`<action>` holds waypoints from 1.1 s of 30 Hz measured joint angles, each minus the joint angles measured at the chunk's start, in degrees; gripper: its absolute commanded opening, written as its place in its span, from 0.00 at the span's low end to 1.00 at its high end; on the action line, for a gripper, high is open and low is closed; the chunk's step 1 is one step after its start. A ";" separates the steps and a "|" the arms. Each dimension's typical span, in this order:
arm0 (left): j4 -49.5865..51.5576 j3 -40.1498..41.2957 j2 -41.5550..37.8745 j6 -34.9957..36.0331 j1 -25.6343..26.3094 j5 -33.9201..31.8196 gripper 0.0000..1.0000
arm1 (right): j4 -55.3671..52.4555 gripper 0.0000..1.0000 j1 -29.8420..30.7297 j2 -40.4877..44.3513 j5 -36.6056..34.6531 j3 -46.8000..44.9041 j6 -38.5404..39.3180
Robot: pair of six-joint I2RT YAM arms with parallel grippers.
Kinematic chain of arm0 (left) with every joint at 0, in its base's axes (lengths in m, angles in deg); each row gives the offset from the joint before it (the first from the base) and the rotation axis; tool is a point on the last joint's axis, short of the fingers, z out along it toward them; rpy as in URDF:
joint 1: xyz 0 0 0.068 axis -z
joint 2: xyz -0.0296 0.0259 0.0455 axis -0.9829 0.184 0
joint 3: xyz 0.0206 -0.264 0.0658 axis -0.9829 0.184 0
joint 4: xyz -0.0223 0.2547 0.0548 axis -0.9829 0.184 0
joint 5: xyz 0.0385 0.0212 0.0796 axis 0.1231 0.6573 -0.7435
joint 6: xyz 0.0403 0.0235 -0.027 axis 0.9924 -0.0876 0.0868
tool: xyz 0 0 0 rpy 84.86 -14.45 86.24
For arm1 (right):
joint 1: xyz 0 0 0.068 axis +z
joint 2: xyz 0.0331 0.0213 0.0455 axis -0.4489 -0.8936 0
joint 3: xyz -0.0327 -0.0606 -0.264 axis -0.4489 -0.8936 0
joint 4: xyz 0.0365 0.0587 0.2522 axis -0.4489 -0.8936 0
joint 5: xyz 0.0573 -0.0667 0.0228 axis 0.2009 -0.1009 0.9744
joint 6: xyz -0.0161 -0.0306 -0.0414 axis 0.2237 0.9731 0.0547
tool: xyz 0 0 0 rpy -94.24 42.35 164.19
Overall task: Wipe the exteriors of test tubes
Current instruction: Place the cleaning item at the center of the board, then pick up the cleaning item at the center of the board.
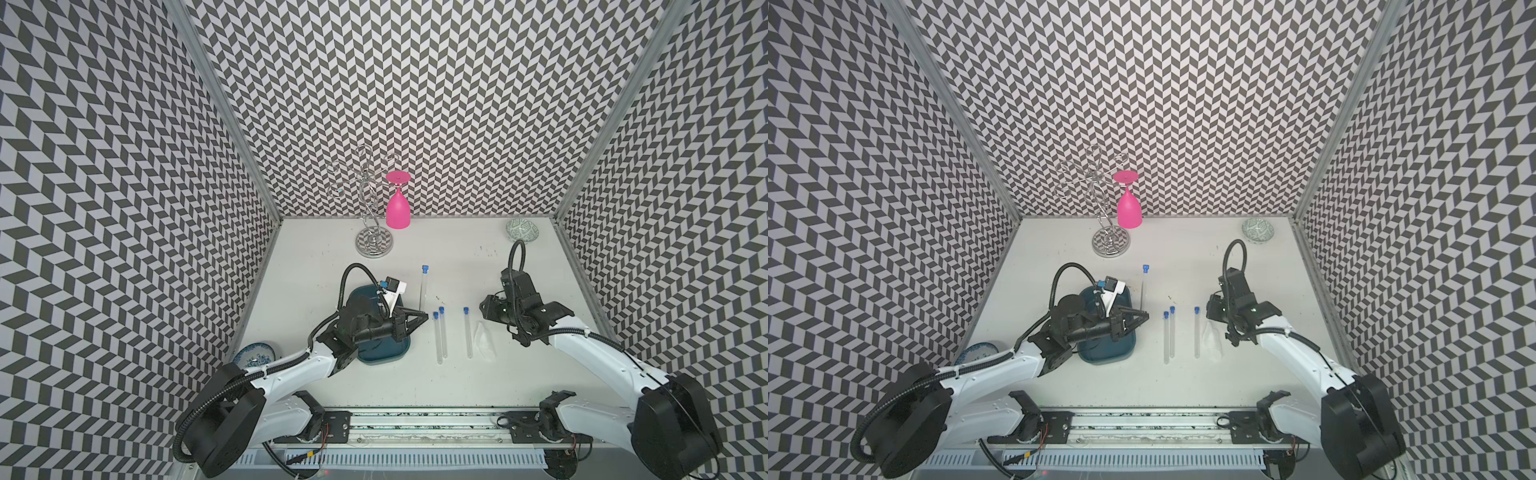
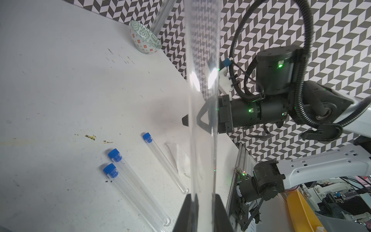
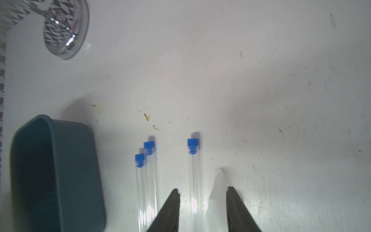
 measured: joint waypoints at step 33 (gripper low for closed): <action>0.31 0.59 -0.96 -0.02 0.02 -0.07 0.05 | 4.46 0.20 4.48 -13.79 -3.13 -5.18 0.90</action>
